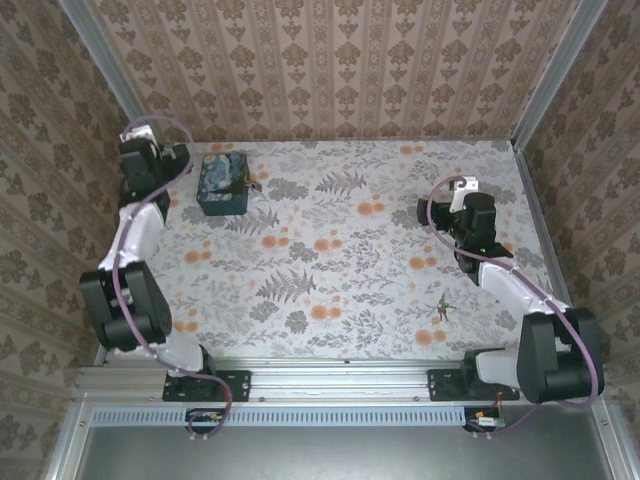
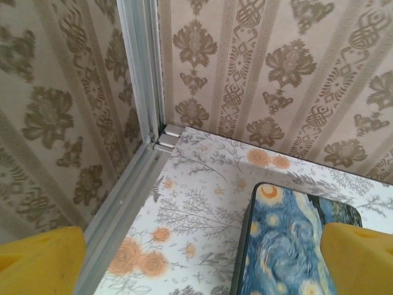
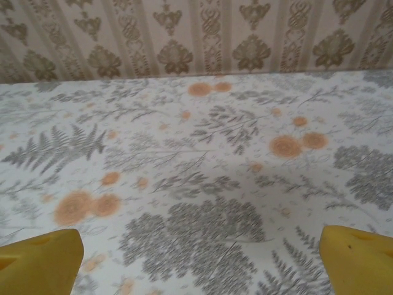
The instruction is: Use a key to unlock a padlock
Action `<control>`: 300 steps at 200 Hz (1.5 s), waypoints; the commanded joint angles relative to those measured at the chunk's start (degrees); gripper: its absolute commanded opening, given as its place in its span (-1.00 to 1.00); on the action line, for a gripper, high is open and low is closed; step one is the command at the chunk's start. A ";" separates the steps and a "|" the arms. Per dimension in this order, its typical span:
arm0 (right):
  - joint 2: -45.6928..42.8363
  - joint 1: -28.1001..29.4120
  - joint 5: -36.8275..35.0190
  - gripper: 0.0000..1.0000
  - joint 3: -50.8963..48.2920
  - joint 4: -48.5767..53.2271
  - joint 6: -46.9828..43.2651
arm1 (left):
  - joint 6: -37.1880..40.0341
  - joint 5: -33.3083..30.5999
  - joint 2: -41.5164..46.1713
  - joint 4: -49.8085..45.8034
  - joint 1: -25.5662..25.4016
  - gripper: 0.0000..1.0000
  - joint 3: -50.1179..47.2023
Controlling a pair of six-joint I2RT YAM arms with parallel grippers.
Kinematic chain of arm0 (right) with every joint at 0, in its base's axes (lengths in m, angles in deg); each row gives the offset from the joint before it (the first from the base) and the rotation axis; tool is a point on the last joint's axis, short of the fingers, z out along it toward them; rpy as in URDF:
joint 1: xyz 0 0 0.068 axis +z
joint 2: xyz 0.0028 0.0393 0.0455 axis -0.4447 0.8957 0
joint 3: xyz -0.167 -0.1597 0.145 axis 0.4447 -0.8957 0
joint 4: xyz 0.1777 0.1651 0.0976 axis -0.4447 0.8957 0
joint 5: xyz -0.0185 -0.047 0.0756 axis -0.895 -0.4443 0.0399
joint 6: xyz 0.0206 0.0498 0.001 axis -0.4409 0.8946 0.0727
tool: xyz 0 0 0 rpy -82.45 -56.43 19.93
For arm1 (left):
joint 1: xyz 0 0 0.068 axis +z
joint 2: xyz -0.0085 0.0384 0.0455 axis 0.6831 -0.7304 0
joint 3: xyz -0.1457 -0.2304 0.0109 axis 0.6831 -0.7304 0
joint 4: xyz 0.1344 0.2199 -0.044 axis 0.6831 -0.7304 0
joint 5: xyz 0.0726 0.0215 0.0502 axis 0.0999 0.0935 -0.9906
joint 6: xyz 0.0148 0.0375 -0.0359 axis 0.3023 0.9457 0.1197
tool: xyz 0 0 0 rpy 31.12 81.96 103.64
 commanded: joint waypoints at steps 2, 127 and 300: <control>-3.49 2.76 4.01 1.00 1.88 12.06 3.73 | -8.21 8.39 -9.84 -16.60 1.22 0.98 8.06; -0.91 18.40 1.20 0.99 5.91 14.35 7.79 | 11.71 45.69 -43.22 -34.73 -8.34 0.81 43.80; 18.55 15.53 5.25 0.97 20.93 18.34 9.59 | 1.96 29.86 -16.97 -33.39 -27.95 0.79 21.23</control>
